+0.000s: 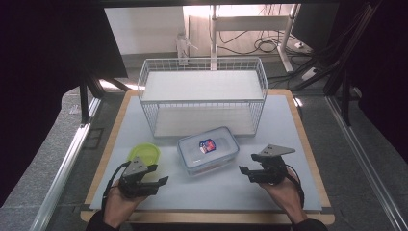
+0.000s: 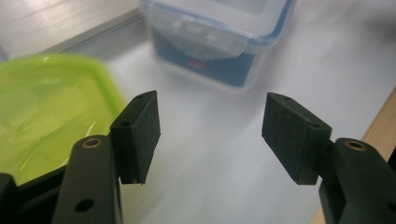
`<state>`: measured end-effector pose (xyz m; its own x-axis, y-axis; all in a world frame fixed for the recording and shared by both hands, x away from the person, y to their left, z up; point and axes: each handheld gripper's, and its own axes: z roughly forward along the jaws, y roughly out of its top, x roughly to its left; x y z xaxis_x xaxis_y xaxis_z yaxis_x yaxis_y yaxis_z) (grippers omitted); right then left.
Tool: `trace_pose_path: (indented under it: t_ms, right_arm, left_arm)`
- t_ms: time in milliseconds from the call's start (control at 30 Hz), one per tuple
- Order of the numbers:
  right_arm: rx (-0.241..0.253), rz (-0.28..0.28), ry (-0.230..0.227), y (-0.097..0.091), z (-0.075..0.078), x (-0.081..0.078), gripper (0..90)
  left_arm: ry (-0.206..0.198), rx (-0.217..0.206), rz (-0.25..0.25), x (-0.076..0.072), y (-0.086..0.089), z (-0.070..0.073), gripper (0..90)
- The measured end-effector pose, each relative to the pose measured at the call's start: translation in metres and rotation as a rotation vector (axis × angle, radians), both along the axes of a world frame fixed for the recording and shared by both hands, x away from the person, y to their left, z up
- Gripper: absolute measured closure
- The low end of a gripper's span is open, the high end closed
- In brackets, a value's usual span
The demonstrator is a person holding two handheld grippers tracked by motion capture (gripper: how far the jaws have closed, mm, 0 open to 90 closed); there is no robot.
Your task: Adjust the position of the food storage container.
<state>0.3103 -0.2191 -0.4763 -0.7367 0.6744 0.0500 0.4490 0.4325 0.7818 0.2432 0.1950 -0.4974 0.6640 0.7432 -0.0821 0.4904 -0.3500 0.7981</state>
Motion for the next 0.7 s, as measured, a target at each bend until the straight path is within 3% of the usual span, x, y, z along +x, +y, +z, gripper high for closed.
trace_pose_path:
  t_ms: [67, 100, 133, 200, 233, 267, 433, 467, 500, 600, 667, 700]
  right_arm:
    - [-0.02, 0.0, -0.012, 0.002, 0.003, 0.004, 40.0]
    - [-0.032, 0.005, -0.018, 0.004, 0.006, 0.009, 47.2]
    - [-0.032, 0.005, -0.018, 0.004, 0.006, 0.009, 47.2]
    - [-0.048, 0.009, -0.026, 0.006, 0.009, 0.016, 56.8]
    - [-0.069, 0.007, -0.038, 0.007, 0.011, 0.024, 68.9]
    - [-0.069, 0.007, -0.038, 0.007, 0.011, 0.024, 68.9]
    - [-0.076, -0.016, -0.022, 0.011, 0.007, 0.055, 89.4]
    - [-0.076, -0.016, -0.022, 0.011, 0.007, 0.055, 89.4]
    - [-0.096, -0.049, -0.02, 0.013, 0.002, 0.066, 90.0]
    - [-0.097, -0.052, 0.002, 0.013, -0.002, 0.076, 90.0]
    - [-0.105, -0.053, 0.015, 0.014, -0.006, 0.084, 90.0]
    - [-0.086, -0.044, 0.035, 0.015, -0.009, 0.087, 90.0]
  left_arm:
    - [-0.014, 0.009, -0.003, 0.002, -0.009, 0.0, 43.4]
    - [-0.018, 0.008, -0.004, 0.004, -0.013, 0.001, 53.0]
    - [-0.014, 0.006, -0.009, 0.006, -0.017, 0.001, 53.0]
    - [-0.013, 0.027, 0.005, 0.013, -0.025, 0.003, 64.2]
    - [-0.007, 0.023, 0.004, 0.016, -0.028, 0.003, 75.1]
    - [0.005, 0.025, 0.008, 0.019, -0.031, 0.004, 75.1]
    - [0.057, 0.087, 0.052, 0.038, -0.046, -0.002, 88.8]
    - [0.068, 0.102, 0.061, 0.041, -0.049, -0.003, 88.8]
    - [0.078, 0.12, 0.081, 0.045, -0.052, -0.006, 89.8]
    - [0.099, 0.141, 0.101, 0.052, -0.057, -0.01, 89.8]
    - [0.093, 0.18, 0.134, 0.056, -0.061, -0.012, 89.9]
    - [0.092, 0.175, 0.146, 0.059, -0.06, -0.012, 89.9]
